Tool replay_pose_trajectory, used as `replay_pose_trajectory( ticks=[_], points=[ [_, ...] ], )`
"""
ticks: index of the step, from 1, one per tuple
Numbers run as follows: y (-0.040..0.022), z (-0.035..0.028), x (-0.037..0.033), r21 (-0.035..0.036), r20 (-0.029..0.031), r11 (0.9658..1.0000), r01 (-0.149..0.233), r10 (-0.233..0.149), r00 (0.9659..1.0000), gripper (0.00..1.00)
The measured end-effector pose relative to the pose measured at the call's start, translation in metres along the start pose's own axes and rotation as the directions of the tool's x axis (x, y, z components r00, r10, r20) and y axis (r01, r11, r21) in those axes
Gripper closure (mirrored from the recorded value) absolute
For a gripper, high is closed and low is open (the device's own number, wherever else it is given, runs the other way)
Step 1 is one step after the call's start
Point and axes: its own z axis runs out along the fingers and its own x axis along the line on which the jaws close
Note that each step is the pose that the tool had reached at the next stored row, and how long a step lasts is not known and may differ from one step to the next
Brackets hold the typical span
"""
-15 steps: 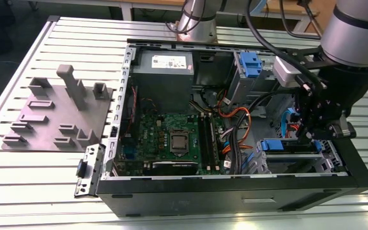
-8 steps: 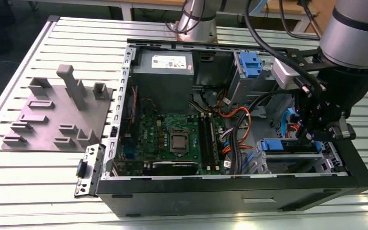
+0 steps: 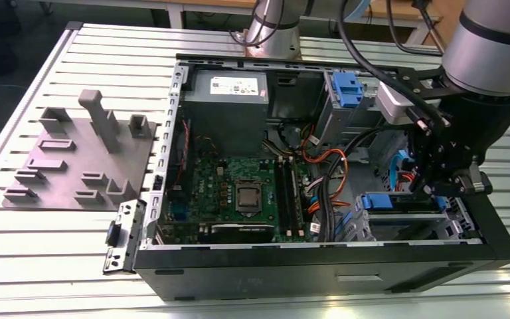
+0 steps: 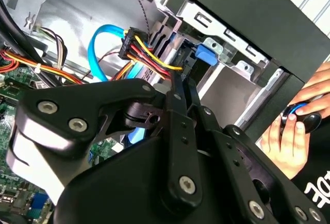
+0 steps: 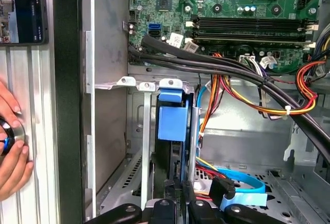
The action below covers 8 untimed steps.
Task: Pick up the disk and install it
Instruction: 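Insert the first disk wire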
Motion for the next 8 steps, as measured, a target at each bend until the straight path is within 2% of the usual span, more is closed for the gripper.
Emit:
replay_pose_trajectory(
  ticks=[8],
  points=[
    [0.0009,0.0042,-0.0001,0.0003,0.0043,1.0,-0.001,0.001,1.0,0.84]
  ],
)
